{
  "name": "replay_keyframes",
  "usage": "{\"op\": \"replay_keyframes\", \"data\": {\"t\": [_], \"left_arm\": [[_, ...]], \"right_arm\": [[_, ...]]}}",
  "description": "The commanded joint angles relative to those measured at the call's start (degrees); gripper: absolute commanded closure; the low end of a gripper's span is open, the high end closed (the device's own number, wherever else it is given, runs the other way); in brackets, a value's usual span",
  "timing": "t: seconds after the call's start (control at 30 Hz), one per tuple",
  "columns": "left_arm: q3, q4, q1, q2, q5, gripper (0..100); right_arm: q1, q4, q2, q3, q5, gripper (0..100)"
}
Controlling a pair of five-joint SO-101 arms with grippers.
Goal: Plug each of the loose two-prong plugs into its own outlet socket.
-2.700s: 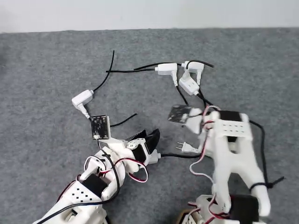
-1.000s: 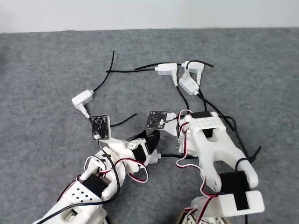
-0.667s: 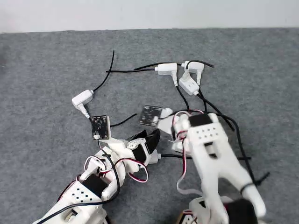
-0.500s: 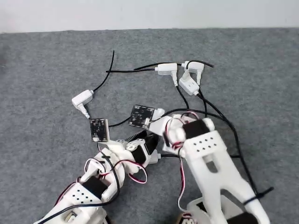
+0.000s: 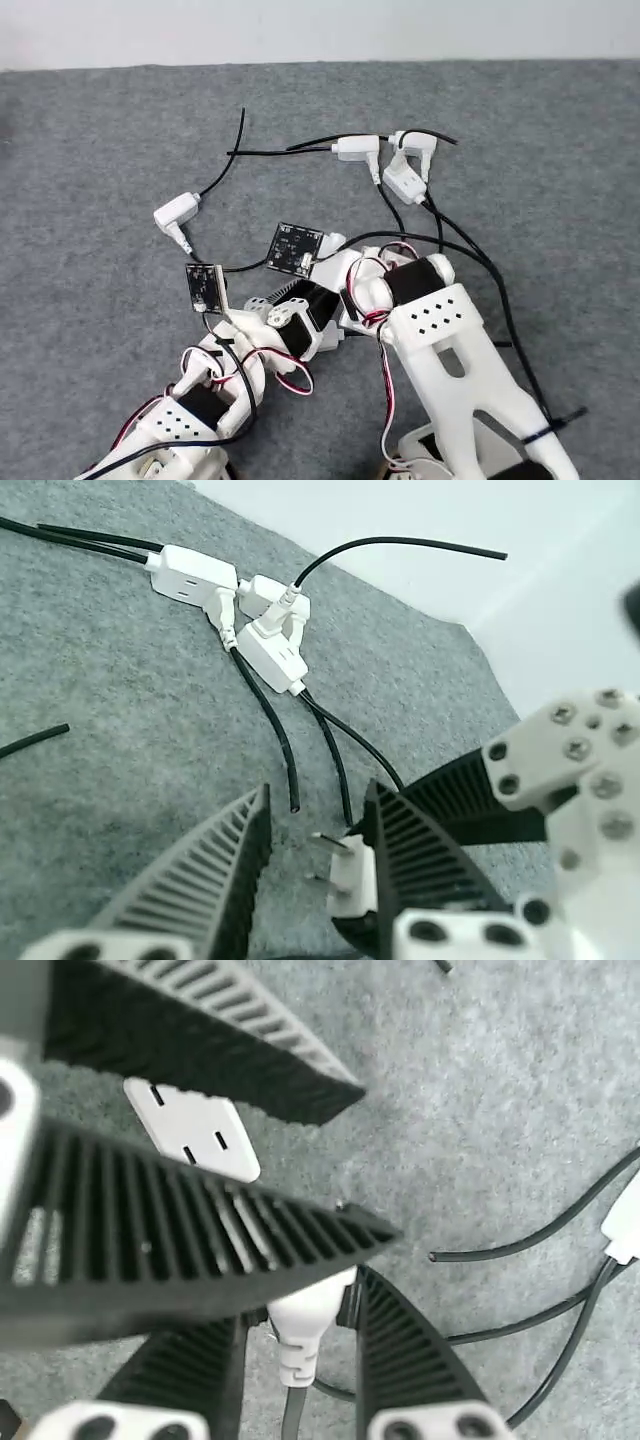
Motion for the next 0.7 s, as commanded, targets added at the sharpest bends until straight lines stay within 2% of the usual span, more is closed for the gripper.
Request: {"op": "replay_keyframes", "data": {"t": [0.0,0.23,0.4,0.67], "left_arm": [[-0.7,-1.5,0.0,-0.7,-0.4,86],[-0.7,-1.4,-0.1,-0.6,-0.4,86],[-0.7,-1.4,-0.3,-0.6,-0.4,86],[-0.7,-1.4,-0.3,-0.6,-0.4,86]], "right_arm": [[-0.4,3.1,-2.0,-6.3,-0.5,99.1],[-0.9,7.3,-2.0,-12.0,-2.1,99.1],[-4.5,11.6,-2.1,-15.4,-2.9,99.1],[-5.6,13.8,-9.0,-16.3,-4.7,99.1]]}}
